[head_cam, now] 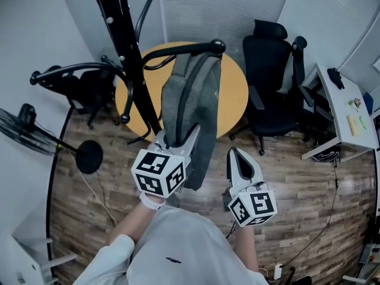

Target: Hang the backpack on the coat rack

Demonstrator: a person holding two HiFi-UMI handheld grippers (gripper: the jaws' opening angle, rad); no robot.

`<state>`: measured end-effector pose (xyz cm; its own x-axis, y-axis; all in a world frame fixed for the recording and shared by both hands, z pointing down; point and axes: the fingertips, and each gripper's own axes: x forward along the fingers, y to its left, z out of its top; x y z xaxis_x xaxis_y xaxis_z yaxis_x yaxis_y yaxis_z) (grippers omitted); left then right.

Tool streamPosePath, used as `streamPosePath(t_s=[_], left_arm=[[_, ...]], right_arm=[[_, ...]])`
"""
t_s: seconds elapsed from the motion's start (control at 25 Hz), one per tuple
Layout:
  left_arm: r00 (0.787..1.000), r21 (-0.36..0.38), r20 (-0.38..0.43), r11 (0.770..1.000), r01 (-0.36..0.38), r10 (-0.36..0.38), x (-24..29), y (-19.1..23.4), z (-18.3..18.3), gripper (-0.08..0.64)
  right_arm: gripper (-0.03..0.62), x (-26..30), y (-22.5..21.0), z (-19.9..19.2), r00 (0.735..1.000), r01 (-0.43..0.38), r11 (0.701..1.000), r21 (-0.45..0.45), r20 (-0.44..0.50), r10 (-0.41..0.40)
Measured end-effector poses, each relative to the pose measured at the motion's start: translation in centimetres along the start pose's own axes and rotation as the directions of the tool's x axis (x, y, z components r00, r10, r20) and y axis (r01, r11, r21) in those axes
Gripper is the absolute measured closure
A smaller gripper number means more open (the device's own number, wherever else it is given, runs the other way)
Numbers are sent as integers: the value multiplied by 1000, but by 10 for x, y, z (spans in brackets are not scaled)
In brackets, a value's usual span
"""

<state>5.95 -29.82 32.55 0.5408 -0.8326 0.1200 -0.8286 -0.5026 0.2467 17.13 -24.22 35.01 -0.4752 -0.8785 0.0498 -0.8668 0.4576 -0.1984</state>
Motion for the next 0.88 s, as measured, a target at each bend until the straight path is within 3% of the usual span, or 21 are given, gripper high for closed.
streamPosePath(t_s=[0.68,0.88], left_arm=[[996,-89,5,992,-90,91,14,32,5,439],[989,-141,13,980,-142,145,16,34,5,440]], right_arm=[[594,29,-4,2,1000,3,1000,24,-17,-3],[594,26,0,-1,1000,5,1000,22,-25,-4]])
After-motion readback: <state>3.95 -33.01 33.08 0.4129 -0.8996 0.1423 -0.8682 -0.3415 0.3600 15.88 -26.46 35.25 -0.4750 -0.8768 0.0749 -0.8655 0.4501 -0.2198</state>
